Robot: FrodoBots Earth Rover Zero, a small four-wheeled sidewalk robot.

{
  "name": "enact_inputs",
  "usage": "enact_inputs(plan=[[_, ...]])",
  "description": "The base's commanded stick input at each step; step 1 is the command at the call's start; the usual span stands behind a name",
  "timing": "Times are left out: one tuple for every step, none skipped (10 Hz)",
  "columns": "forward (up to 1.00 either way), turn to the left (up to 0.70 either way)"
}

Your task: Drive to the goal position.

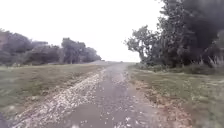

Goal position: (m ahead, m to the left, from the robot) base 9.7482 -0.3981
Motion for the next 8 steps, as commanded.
enact_inputs(plan=[[0.6,-0.14],[0.6,0.01],[0.6,0.01],[0.6,0.01],[0.6,0.01],[0.6,0.01],[0.6,0.01],[0.6,0.01]])
